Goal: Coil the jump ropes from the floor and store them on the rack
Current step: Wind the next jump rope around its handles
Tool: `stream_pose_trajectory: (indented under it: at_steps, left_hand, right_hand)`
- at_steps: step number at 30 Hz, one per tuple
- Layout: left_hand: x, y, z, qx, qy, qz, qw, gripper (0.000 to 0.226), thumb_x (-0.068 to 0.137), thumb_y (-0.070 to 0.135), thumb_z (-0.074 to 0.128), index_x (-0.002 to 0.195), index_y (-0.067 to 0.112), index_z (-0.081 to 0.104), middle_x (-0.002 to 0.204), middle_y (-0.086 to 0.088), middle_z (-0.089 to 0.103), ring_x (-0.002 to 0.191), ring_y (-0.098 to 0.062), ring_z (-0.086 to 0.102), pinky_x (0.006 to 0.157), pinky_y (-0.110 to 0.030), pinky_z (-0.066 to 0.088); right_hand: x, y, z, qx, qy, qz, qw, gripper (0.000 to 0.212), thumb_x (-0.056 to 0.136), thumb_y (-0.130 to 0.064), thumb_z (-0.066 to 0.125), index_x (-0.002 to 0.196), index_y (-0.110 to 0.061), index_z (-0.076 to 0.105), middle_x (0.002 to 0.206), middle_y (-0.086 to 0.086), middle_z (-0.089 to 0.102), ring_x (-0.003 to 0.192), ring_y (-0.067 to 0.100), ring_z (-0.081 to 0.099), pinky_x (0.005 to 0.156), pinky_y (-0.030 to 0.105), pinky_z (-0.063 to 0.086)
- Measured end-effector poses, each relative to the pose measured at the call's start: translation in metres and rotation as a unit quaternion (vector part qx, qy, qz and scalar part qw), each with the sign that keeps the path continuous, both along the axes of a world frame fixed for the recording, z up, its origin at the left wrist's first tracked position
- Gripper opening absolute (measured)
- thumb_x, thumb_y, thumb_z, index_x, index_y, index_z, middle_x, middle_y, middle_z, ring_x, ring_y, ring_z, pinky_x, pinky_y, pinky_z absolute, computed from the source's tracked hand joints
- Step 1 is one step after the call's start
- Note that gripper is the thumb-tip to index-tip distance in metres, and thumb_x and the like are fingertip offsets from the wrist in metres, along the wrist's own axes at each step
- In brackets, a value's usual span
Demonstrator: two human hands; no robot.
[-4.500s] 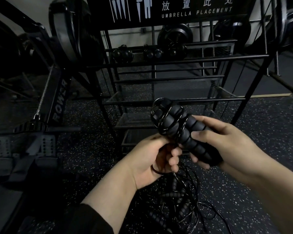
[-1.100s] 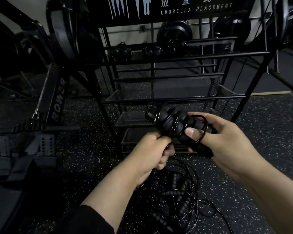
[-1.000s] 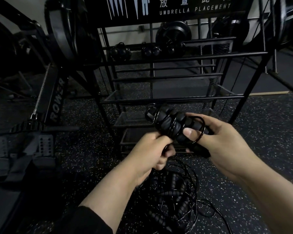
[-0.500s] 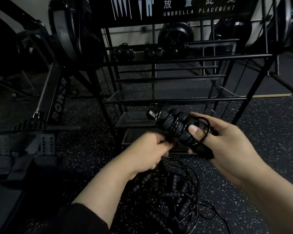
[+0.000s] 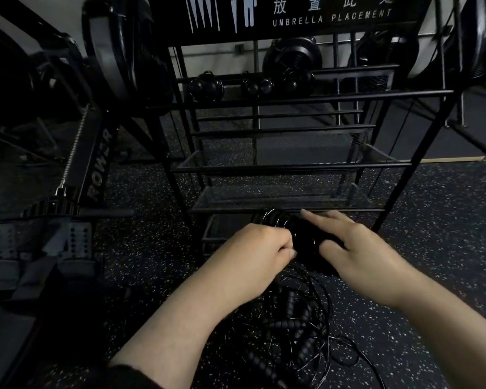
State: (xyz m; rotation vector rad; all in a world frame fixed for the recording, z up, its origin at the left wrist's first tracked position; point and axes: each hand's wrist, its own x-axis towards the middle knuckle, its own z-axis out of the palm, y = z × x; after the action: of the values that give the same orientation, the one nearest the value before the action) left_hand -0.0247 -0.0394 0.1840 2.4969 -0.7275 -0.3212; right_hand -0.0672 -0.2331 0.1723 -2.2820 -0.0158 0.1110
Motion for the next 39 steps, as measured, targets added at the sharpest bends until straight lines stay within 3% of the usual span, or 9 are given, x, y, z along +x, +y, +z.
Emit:
stream_pose_trajectory:
  at_steps: [2, 5, 11, 15, 21, 27, 33, 37, 39]
  left_hand:
    - [0.000, 0.001, -0.001, -0.008, 0.003, 0.002, 1.000, 0.021, 0.101, 0.034, 0.060, 0.084, 0.023, 0.066, 0.070, 0.005, 0.063, 0.065, -0.013, 0.060, 0.061, -0.033, 0.046]
    - [-0.002, 0.001, 0.003, -0.008, -0.009, -0.010, 1.000, 0.017, 0.101, 0.034, 0.059, 0.088, 0.025, 0.066, 0.070, 0.006, 0.061, 0.061, -0.010, 0.057, 0.058, -0.032, 0.045]
    - [0.003, 0.008, 0.018, -0.013, 0.014, -0.055, 0.998, 0.015, 0.094, 0.020, 0.061, 0.100, 0.032, 0.067, 0.066, 0.009, 0.057, 0.056, -0.005, 0.047, 0.059, -0.030, 0.042]
    - [0.007, 0.017, 0.028, -0.013, 0.030, -0.084, 0.996, 0.016, 0.096, 0.023, 0.064, 0.100, 0.038, 0.059, 0.076, 0.014, 0.064, 0.065, 0.001, 0.054, 0.065, -0.023, 0.045]
    - [0.016, 0.031, 0.036, -0.005, 0.002, -0.076, 0.997, 0.024, 0.078, 0.041, 0.084, 0.089, 0.035, 0.063, 0.085, 0.014, 0.064, 0.080, -0.006, 0.059, 0.073, -0.038, 0.053]
    - [0.022, 0.044, 0.036, -0.155, 0.100, -0.084, 0.979, 0.016, 0.077, 0.020, 0.087, 0.080, 0.018, 0.072, 0.076, 0.000, 0.070, 0.072, -0.008, 0.060, 0.070, -0.026, 0.048]
    - [0.030, 0.052, 0.020, -0.290, 0.219, -0.095, 0.927, 0.012, 0.079, 0.022, 0.081, 0.076, 0.024, 0.070, 0.068, 0.010, 0.064, 0.061, 0.002, 0.055, 0.060, -0.011, 0.043]
    - [0.035, 0.044, 0.012, -0.339, 0.278, -0.082, 0.895, 0.020, 0.071, 0.050, 0.084, 0.075, 0.033, 0.076, 0.072, 0.012, 0.069, 0.064, 0.004, 0.062, 0.061, -0.010, 0.048]
    - [0.042, 0.042, -0.008, -0.384, 0.320, -0.048, 0.865, 0.010, 0.080, 0.032, 0.084, 0.075, 0.028, 0.077, 0.075, 0.009, 0.070, 0.067, -0.002, 0.066, 0.063, -0.015, 0.051]
  right_hand:
    - [0.000, -0.001, 0.002, 0.045, 0.013, -0.005, 0.999, 0.049, 0.103, -0.031, 0.051, 0.151, -0.037, 0.045, 0.136, -0.027, 0.042, 0.128, -0.014, 0.041, 0.087, -0.005, 0.030]
    - [0.000, 0.002, 0.001, -0.015, 0.003, -0.002, 1.000, 0.075, 0.085, -0.062, 0.059, 0.154, -0.041, 0.038, 0.147, -0.027, 0.031, 0.138, -0.008, 0.029, 0.102, 0.006, 0.025]
    - [0.004, 0.004, -0.002, 0.002, -0.002, -0.026, 1.000, 0.062, 0.089, -0.042, 0.073, 0.147, -0.037, 0.052, 0.125, -0.014, 0.067, 0.100, 0.001, 0.063, 0.072, 0.009, 0.045]
    - [0.002, 0.003, -0.001, 0.020, 0.010, 0.000, 1.000, 0.046, 0.087, -0.037, 0.077, 0.131, -0.041, 0.063, 0.096, -0.021, 0.075, 0.084, -0.004, 0.071, 0.074, 0.016, 0.056]
    - [-0.004, 0.011, 0.002, 0.017, 0.060, 0.113, 0.992, 0.037, 0.088, -0.036, 0.077, 0.122, -0.045, 0.066, 0.107, -0.020, 0.073, 0.098, 0.000, 0.069, 0.093, 0.031, 0.055]
    - [-0.008, 0.007, 0.013, 0.216, 0.100, 0.139, 0.961, 0.034, 0.085, -0.017, 0.079, 0.111, -0.038, 0.073, 0.103, 0.006, 0.077, 0.095, 0.023, 0.073, 0.093, 0.041, 0.058]
    - [-0.012, 0.007, 0.012, 0.383, 0.138, 0.158, 0.900, 0.041, 0.078, -0.016, 0.084, 0.117, -0.017, 0.070, 0.113, 0.027, 0.070, 0.097, 0.037, 0.068, 0.094, 0.055, 0.055]
    - [-0.013, 0.008, 0.013, 0.474, 0.139, 0.127, 0.860, 0.046, 0.073, -0.006, 0.086, 0.116, -0.010, 0.071, 0.104, 0.022, 0.071, 0.084, 0.032, 0.072, 0.070, 0.042, 0.062]
    - [-0.014, 0.008, 0.014, 0.504, 0.132, 0.123, 0.845, 0.054, 0.068, -0.011, 0.092, 0.117, -0.008, 0.070, 0.104, 0.023, 0.071, 0.082, 0.031, 0.073, 0.065, 0.038, 0.061]
